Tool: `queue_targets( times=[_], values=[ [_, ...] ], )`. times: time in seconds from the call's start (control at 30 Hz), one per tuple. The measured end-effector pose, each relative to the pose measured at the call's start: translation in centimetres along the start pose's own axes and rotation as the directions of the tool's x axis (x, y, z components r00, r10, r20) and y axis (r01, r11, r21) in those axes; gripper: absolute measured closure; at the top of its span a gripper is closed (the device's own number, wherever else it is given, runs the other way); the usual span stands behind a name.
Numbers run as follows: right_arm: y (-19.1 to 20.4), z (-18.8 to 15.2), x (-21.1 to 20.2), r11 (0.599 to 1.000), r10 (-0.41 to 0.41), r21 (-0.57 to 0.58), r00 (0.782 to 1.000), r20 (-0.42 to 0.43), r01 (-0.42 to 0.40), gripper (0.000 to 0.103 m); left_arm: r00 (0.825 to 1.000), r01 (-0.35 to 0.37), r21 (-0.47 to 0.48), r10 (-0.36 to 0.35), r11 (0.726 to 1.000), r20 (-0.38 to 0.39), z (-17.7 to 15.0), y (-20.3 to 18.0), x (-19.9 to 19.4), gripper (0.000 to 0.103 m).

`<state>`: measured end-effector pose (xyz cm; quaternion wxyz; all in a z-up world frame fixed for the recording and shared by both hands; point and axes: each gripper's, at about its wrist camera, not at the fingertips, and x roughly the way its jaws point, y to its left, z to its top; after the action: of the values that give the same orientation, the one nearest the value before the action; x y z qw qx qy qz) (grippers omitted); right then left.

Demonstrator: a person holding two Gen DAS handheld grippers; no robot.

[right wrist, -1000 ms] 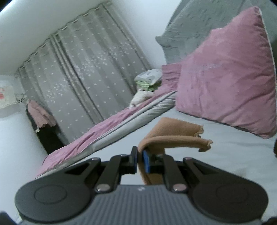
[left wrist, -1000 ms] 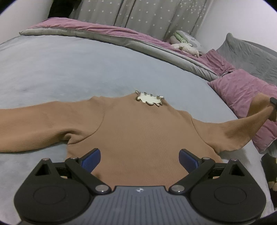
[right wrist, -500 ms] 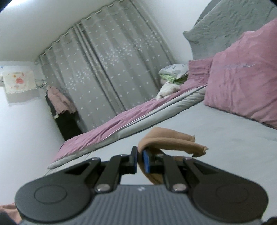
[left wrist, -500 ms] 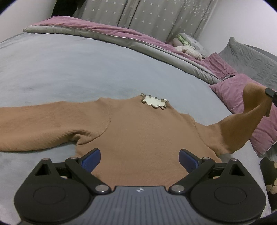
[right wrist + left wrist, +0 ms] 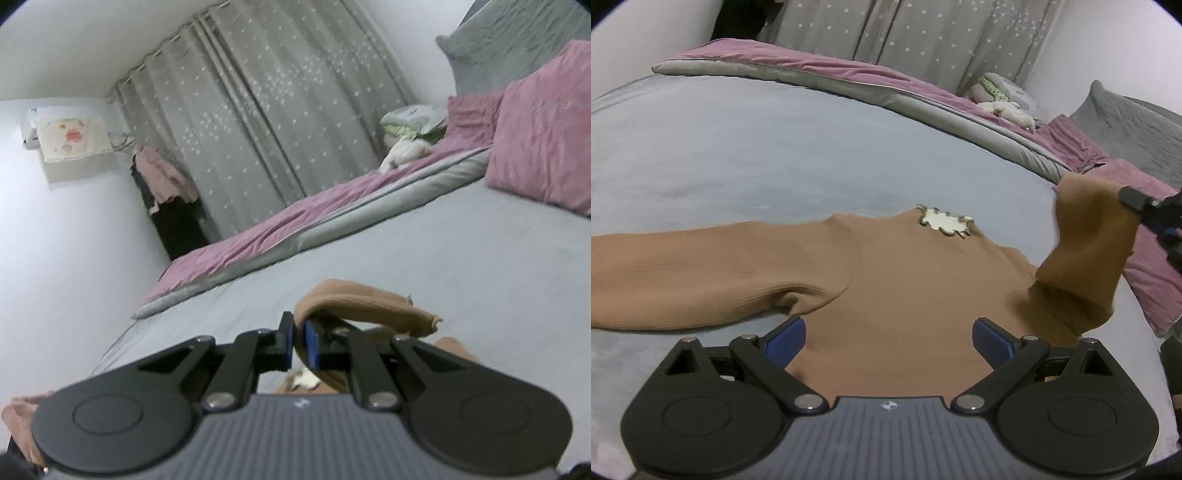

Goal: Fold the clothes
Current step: 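Carry the held sleeve with the right gripper across the sweater body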

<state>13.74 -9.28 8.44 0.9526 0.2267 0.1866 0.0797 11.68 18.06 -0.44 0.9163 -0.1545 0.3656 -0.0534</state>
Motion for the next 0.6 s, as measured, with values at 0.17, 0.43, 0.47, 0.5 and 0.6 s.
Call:
queue_targets(
  times=[0.17, 0.43, 0.47, 0.5, 0.6],
  values=[
    [2.9, -2.9, 2.1, 0.998, 0.009, -0.062, 0.999, -0.051, -0.012, 0.094, 1.000, -0.014, -0.018, 0.014, 1.000, 0.004, 0.1, 1.0, -0.1, 0.006],
    [6.3, -9.2, 5.1, 0.989, 0.021, -0.140, 0.984, -0.179, -0.047, 0.094, 1.000, -0.014, -0.092, 0.016, 0.996, 0.023, 0.2, 2.1, 0.3, 0.012],
    [6.6, -10.1, 5.4, 0.987, 0.022, -0.152, 0.979, -0.201, -0.053, 0.094, 1.000, -0.002, -0.112, 0.005, 0.994, 0.024, 0.2, 2.4, 0.4, 0.013],
    [6.8, -10.9, 5.6, 0.985, 0.022, -0.164, 0.975, -0.221, -0.059, 0.094, 1.000, 0.009, -0.133, -0.006, 0.991, 0.024, 0.1, 2.6, 0.6, 0.014],
    [7.2, -12.8, 6.1, 0.976, 0.020, -0.202, 0.962, -0.271, -0.077, 0.094, 0.999, 0.053, -0.209, -0.050, 0.977, 0.021, 0.0, 3.4, 1.2, 0.019]
  ],
)
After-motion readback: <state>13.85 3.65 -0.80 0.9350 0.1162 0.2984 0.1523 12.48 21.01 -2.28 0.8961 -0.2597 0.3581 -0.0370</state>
